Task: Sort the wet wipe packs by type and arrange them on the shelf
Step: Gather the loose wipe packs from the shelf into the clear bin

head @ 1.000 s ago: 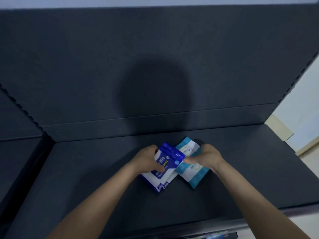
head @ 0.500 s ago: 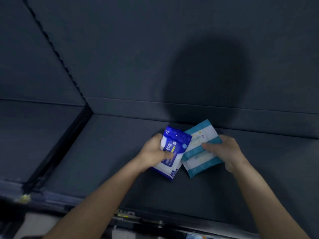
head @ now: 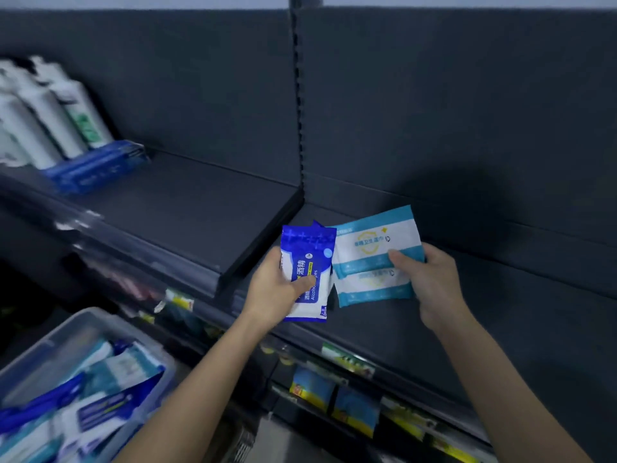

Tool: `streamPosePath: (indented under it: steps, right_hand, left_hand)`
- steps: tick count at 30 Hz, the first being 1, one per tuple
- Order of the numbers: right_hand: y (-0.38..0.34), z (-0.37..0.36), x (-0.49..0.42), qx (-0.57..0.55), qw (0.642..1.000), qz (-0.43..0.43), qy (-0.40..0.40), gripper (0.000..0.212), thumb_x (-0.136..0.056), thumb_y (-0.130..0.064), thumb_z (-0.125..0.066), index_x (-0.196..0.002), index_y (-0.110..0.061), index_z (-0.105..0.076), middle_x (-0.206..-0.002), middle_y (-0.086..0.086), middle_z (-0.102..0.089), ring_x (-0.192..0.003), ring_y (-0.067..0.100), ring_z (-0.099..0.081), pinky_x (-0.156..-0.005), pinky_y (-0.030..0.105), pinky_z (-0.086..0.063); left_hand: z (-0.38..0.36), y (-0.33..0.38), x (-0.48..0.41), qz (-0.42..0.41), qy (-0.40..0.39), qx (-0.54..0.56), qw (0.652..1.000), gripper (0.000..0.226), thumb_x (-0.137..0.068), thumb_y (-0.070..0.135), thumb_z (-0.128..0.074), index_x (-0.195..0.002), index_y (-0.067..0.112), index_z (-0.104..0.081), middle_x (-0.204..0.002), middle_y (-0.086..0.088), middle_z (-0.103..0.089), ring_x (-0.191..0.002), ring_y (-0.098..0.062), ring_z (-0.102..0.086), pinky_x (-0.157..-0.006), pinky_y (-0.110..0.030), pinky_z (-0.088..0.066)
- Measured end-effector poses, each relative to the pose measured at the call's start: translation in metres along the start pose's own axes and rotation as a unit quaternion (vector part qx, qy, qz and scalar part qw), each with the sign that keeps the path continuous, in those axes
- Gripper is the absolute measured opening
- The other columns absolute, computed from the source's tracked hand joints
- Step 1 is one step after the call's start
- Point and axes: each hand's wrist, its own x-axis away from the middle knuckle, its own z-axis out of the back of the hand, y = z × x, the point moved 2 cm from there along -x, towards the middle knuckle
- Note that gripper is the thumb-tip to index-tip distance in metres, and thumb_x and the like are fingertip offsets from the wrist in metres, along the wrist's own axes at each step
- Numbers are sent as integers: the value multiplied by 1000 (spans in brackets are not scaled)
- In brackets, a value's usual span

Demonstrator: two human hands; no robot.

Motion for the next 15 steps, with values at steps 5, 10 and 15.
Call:
streamPosePath:
  steps: [5, 10, 15]
  right_hand:
    - [10, -92, 50, 19, 997, -9, -71, 7, -86, -8, -67, -85, -14, -67, -88, 3, -71, -77, 15, -68, -65, 28, -56]
    - [36, -165, 109, 30, 989, -38, -136, 9, -90, -10, -63, -86, -15, -69, -87, 2, -72, -77, 16, -70, -65, 33, -59]
    - [65, -231, 161, 60, 977, -69, -195, 8, -91, -10, -61, -88, -8, -68, -84, 11, -70, -73, 24, -67, -64, 40, -54]
  left_hand:
    - [97, -31, 40, 18, 103, -17, 994, 33, -78, 13, -77, -101, 22, -56, -93, 9, -70, -79, -7, -68, -72, -27, -56]
    - [174, -72, 93, 59, 197, -31, 978, 31, -78, 13, -77, -94, 23, -53, -87, 13, -66, -76, -3, -63, -65, -23, -49]
    - [241, -120, 153, 118, 256, -18, 959, 31, -80, 17, -76, -89, 30, -50, -87, 15, -65, -77, -6, -66, -68, -31, -55]
